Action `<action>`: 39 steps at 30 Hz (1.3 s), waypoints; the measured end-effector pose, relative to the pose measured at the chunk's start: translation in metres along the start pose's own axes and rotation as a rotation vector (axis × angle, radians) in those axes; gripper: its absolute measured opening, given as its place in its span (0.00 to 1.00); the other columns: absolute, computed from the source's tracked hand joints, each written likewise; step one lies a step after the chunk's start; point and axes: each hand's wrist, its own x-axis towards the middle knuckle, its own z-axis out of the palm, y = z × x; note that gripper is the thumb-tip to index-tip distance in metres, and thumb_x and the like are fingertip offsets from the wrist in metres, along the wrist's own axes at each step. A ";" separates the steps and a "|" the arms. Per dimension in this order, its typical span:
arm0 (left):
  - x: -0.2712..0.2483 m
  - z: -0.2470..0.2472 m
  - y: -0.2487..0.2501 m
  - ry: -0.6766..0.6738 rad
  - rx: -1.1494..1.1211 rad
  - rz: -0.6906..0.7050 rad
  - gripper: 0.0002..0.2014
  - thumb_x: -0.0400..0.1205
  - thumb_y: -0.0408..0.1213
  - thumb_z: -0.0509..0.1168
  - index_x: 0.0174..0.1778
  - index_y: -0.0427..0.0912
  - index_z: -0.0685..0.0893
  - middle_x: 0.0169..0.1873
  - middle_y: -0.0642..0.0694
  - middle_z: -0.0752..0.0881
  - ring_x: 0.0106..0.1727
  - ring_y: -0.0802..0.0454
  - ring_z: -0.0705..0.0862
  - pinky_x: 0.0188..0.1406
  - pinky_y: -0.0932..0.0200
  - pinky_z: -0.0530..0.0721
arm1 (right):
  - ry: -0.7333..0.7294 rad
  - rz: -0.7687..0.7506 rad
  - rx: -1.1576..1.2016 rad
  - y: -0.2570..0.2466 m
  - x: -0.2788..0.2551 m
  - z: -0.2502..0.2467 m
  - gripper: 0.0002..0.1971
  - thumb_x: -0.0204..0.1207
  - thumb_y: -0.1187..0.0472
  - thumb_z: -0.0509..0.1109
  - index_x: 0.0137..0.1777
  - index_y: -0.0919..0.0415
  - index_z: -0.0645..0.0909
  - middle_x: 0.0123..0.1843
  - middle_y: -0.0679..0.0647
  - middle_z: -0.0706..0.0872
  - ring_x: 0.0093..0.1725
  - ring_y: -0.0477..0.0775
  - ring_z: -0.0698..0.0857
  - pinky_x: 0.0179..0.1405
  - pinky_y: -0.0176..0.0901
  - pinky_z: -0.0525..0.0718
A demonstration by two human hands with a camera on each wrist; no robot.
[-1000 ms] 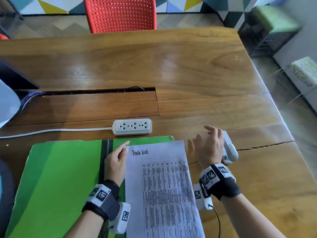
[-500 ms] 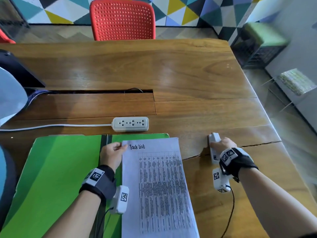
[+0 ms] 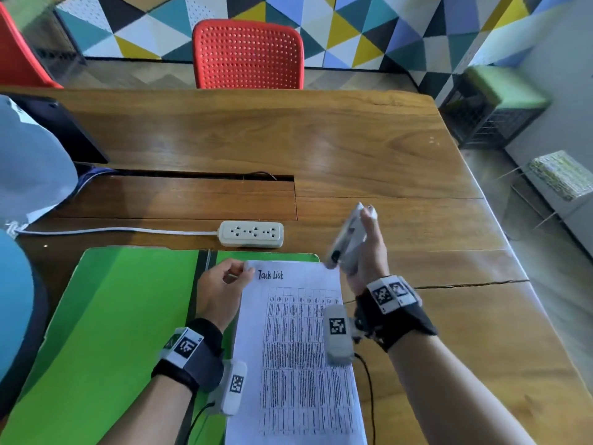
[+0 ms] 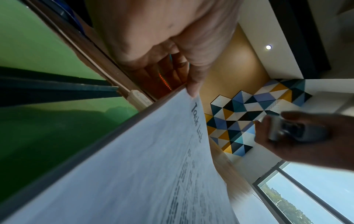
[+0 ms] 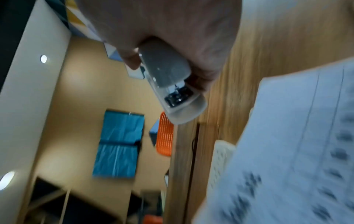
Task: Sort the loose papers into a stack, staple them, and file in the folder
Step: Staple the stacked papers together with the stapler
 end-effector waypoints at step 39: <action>-0.003 -0.004 0.017 0.104 0.055 0.200 0.11 0.78 0.40 0.73 0.50 0.41 0.79 0.33 0.52 0.76 0.34 0.59 0.74 0.32 0.73 0.74 | 0.097 -0.255 -0.433 0.092 0.014 0.092 0.22 0.79 0.38 0.62 0.31 0.52 0.74 0.26 0.47 0.76 0.27 0.47 0.77 0.32 0.47 0.78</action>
